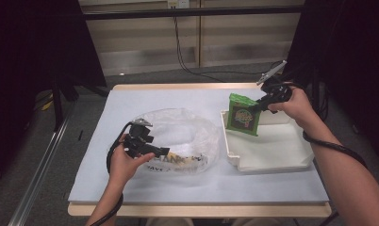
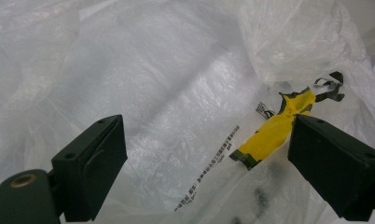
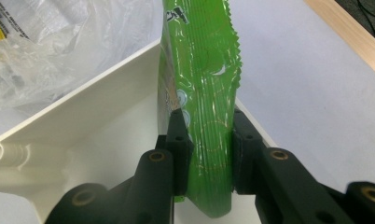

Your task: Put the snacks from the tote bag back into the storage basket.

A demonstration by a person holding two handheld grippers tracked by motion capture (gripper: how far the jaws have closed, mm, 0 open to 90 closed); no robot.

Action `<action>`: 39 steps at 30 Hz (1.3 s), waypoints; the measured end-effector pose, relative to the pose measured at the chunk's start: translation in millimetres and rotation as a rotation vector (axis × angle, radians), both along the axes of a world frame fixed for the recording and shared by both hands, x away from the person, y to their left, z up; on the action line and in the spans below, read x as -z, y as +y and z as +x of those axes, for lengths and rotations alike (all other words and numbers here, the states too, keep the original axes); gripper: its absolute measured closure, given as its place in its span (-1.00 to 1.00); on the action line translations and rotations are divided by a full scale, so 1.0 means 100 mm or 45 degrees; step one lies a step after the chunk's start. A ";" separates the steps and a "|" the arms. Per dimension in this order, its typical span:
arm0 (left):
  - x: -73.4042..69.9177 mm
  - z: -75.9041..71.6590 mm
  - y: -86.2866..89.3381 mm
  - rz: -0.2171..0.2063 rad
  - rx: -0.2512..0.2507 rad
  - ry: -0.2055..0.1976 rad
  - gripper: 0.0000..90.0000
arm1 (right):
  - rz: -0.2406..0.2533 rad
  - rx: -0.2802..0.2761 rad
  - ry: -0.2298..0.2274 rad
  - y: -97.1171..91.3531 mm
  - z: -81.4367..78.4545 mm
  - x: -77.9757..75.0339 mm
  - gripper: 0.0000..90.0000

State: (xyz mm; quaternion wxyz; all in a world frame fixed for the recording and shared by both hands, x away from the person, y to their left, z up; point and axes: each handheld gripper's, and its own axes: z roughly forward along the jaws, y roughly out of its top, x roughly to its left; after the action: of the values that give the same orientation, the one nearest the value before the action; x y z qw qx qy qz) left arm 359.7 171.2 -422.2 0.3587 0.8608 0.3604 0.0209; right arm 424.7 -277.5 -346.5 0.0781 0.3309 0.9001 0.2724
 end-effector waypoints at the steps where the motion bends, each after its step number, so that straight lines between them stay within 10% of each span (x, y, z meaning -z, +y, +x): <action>1: 0.00 0.00 0.00 0.000 0.000 0.000 -0.75 | 0.001 0.006 0.006 0.00 0.00 0.01 0.63; 24: 0.04 0.02 -0.02 0.002 -0.001 0.017 -0.75 | -0.003 -0.022 -0.041 -0.04 0.16 0.16 0.59; 39: 0.05 0.01 -0.04 0.005 0.007 0.025 -0.74 | -0.006 0.059 -0.052 -0.07 0.18 0.21 0.18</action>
State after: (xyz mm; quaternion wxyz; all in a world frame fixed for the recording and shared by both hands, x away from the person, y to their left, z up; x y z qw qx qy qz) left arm 360.6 167.6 -427.7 0.3534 0.8627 0.3616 0.0121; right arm 443.1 -284.6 -368.0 0.1035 0.3457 0.8911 0.2751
